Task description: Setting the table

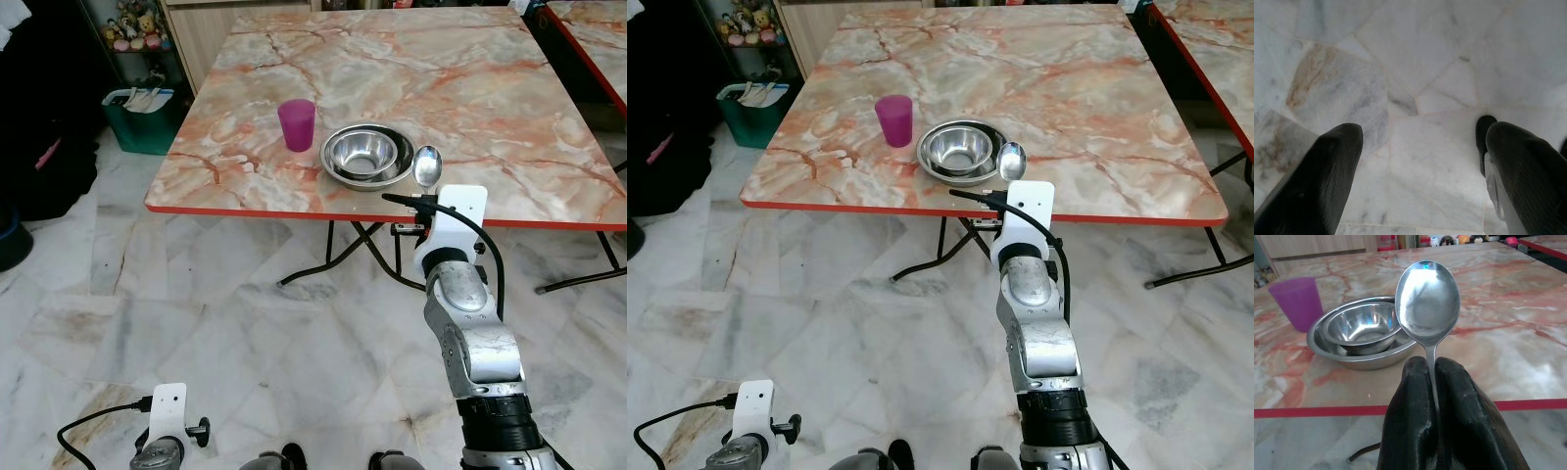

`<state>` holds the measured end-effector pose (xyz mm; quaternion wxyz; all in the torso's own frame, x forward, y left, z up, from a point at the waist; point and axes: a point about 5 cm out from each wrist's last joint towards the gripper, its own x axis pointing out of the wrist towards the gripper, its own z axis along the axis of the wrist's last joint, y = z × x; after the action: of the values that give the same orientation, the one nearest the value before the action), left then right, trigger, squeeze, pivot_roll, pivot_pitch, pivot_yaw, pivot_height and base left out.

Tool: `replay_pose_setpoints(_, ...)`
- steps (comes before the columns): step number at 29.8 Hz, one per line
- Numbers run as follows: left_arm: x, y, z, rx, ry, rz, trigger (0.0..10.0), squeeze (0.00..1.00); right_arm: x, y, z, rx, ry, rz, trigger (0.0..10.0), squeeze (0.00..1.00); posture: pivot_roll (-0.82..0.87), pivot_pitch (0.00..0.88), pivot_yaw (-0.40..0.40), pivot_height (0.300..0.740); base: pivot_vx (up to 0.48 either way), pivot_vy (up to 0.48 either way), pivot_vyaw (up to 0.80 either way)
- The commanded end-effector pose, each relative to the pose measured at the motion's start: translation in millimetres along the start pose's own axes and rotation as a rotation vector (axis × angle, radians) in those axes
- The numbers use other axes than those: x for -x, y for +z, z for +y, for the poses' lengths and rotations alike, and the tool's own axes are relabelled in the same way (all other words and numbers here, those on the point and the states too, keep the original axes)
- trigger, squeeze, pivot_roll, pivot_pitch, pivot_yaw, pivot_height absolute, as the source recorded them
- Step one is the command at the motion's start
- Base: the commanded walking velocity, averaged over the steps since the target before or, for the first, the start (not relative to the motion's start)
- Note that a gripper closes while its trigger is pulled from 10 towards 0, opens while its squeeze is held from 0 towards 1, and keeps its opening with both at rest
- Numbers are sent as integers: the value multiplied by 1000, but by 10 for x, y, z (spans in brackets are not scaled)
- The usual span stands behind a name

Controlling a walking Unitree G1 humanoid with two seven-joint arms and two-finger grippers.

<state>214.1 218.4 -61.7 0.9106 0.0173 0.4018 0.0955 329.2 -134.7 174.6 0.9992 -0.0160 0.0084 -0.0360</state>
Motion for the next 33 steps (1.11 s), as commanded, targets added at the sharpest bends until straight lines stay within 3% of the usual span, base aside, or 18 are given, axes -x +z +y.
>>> replay_pose_setpoints(1, 5, -27, 19, 2, 9, 9, 10000, 0, -2, 3, 21, -4, 9, 2, 10000, 0, -125, 168, 66, 740, 255, 0, 0)
replay_pose_setpoints(33, -8, 48, 2, -2, 9, -16, 10000, 0, 5, -11, -14, 8, -4, 7, 10000, 0, -126, 166, 70, 740, 294, 0, 0)
